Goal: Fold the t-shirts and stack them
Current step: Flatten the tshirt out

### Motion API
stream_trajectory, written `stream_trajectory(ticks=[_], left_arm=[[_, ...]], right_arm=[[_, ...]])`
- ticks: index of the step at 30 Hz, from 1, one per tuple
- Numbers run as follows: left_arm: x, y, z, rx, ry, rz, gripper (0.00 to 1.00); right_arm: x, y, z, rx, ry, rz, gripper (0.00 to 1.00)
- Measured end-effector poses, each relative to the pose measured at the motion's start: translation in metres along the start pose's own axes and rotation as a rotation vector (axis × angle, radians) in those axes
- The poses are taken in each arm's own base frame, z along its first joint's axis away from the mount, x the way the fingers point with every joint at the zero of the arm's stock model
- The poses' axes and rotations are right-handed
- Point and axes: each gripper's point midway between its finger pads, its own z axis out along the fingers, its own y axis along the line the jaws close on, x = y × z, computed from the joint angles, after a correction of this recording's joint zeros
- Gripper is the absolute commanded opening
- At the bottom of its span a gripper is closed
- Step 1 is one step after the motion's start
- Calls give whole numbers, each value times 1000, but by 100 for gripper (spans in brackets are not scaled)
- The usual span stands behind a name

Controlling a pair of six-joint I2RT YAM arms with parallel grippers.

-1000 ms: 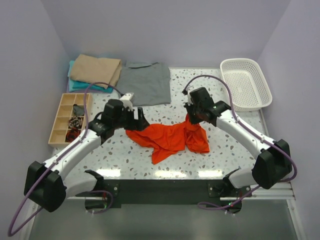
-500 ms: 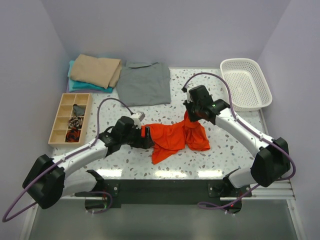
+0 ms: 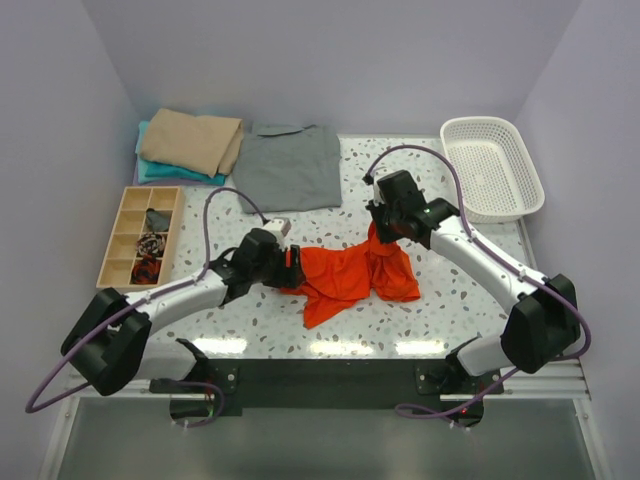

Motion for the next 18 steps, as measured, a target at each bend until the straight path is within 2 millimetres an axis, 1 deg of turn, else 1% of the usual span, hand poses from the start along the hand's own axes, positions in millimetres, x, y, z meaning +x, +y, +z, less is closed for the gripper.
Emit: stream_trajectory(ticks=[1,2,4,5,8,11,14,18], left_arm=[[0,0,1,1,-1,2,66],[-1,0,2,2,-3,4,60],[-3,-1,3,5,-9,10,57],[-4,-2,3,7,-11,9,58],[-9,-8,3,30,-16,15,68],[-10,-19,-1,75,-10,37,70],[-4,-30,-11,115,7,62,70],[0,-39,-23,155,-1,81,69]], right_arm=[[0,0,0,0,1,0,2],[0,0,1,1,3,0,2],[1,0,1,1,4,0,2],[1,0,1,1,4,0,2],[0,0,2,1,3,0,2],[0,0,2,1,3,0,2],[0,0,2,1,2,0,2],[0,0,2,1,2,0,2]])
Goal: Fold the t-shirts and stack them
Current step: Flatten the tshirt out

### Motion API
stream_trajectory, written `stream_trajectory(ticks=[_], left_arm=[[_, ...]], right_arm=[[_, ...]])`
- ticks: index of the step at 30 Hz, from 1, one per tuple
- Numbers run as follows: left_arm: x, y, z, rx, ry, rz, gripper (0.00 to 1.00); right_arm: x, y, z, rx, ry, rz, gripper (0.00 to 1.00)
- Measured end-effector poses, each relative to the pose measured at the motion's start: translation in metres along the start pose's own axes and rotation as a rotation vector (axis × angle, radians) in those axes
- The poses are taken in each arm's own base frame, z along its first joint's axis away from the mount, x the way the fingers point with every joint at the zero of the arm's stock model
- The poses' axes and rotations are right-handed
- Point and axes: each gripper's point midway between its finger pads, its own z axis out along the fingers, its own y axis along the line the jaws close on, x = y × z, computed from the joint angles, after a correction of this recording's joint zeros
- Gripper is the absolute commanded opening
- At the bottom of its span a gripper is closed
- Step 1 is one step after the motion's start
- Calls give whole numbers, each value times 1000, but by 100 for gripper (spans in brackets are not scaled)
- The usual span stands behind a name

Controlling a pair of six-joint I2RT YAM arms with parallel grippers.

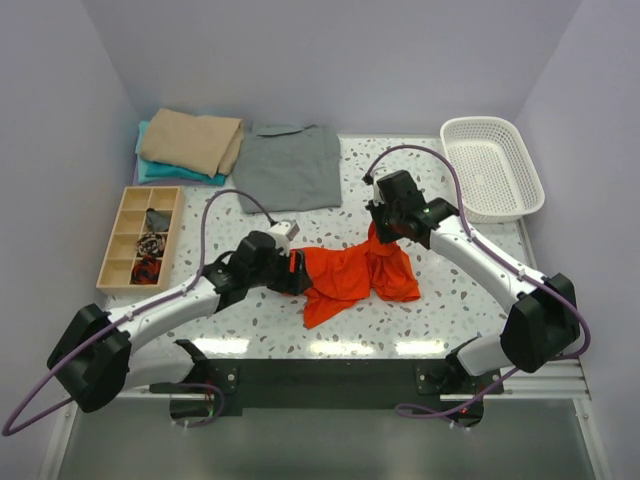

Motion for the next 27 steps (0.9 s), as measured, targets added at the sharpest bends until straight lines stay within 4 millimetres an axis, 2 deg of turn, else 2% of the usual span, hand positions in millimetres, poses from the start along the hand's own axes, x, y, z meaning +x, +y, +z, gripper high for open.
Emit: stream_trajectory(ticks=[3,8,11,14,18,21,23,25,27], left_arm=[[15,-1,-3,9,21,-3,68],[64,-1,-1,10,127,-17,68],[86,-3,-1,12,182,-18,68],[93,-8,1,15,198,-17,68],[90,-12,8,20,177,-21,66],[86,-14,15,24,159,-26,55],[83,-16,21,26,150,-31,51],[81,-18,27,30,148,-29,38],[81,-20,33,34,149,-25,13]], right_arm=[[0,0,0,0,0,0,2],[0,0,0,0,0,0,3],[0,0,0,0,0,1,3],[0,0,0,0,1,3,3],[1,0,0,1,1,3,3],[1,0,0,0,1,3,3],[1,0,0,1,2,2,3],[2,0,0,2,4,2,3],[2,-1,0,4,4,2,3]])
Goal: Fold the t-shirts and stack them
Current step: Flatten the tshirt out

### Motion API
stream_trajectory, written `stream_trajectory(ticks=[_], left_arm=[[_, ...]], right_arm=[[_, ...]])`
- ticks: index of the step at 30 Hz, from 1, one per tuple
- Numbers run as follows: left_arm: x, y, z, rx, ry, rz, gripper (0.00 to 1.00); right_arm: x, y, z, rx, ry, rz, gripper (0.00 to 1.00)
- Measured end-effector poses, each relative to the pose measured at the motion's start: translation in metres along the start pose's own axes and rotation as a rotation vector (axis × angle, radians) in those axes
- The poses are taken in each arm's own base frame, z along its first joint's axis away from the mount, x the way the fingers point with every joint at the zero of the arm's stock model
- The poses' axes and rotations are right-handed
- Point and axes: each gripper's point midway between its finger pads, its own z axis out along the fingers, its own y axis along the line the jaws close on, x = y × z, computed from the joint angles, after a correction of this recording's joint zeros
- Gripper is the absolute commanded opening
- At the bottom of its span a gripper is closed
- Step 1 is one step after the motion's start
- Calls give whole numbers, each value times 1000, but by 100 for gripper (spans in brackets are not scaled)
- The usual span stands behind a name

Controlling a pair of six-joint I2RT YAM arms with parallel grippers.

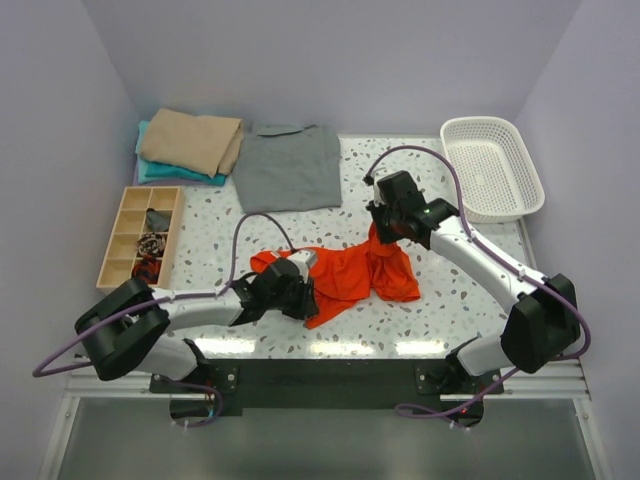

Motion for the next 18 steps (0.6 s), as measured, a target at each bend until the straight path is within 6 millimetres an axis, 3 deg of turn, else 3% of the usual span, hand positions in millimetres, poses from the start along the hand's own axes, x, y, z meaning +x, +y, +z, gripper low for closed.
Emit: stream_trajectory(ticks=[1,5,9,11,12,15,18], left_arm=[[0,-1,1,5,-1,-3,0],[0,-3,7,5,17,9,0],[-23,-16,-3,-2,6,41,0],[-51,-31,-18,3,-45,70,0],[-70,-42,-30,14,-88,89,0],[-133,-74,-74,40,-249,129,0],[-183,-93,-121,54,-405,148,0]], right_arm=[[0,0,0,0,0,0,3],[0,-2,-2,8,-2,0,3],[0,-7,-8,33,-11,1,7],[-1,-10,-12,46,-21,2,18],[0,-12,-15,53,-27,2,36],[3,-15,-20,68,-39,8,53],[7,-20,-20,92,-35,13,63]])
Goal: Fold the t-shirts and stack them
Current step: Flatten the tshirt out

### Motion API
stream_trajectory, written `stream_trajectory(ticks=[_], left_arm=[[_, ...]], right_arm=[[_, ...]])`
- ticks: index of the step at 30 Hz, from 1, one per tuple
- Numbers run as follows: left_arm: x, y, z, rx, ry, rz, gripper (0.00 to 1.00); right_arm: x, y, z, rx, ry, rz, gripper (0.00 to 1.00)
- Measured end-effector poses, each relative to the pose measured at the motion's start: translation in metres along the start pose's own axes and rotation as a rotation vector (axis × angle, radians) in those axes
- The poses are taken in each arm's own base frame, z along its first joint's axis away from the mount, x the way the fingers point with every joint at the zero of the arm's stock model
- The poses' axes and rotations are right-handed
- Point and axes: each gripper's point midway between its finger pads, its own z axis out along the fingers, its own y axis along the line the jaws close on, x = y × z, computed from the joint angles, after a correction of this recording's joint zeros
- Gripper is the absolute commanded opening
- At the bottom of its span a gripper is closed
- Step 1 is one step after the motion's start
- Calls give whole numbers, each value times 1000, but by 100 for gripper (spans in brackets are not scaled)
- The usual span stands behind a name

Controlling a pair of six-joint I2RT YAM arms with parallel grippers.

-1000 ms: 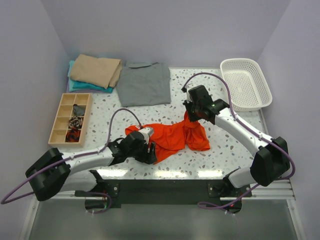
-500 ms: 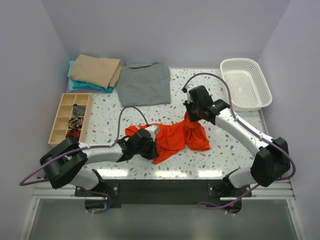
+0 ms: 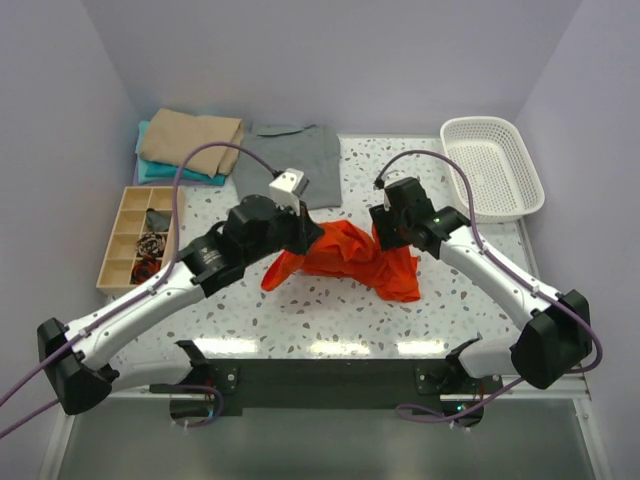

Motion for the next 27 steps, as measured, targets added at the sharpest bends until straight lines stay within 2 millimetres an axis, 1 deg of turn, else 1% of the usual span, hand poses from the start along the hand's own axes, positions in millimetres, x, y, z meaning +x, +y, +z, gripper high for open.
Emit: stream_trajectory(ticks=[1,3,5,6,13,16,19,22,24,25,27], left_arm=[[-18,0,-8,-7,-47,5,0],[-43,6,-20,-36,-110,17,0],[-55,19,-24,-79,-138,21,0],[-58,31,-23,-115,-140,24,0],[-56,103,-12,-349,-109,12,0],[-56,133,-11,-437,-101,-7,0],[-59,175,-22,-547,-115,-52,0],[-59,232,-44,-690,-130,-127,0],[-55,260,-54,-756,-126,-170,0],[-52,272,-56,-783,-120,-197,0],[-45,285,-53,-802,-101,-230,0]], right_arm=[[3,-2,1,12,6,1,66],[7,-6,3,34,14,3,66],[9,-10,4,59,17,4,67],[8,-12,4,74,15,6,67],[7,-26,3,147,4,35,69],[7,-31,4,160,7,54,69],[9,-41,8,181,19,93,69],[15,-52,14,201,43,131,69],[22,-56,20,201,70,152,69],[24,-57,23,201,83,159,69],[28,-56,30,190,106,170,69]])
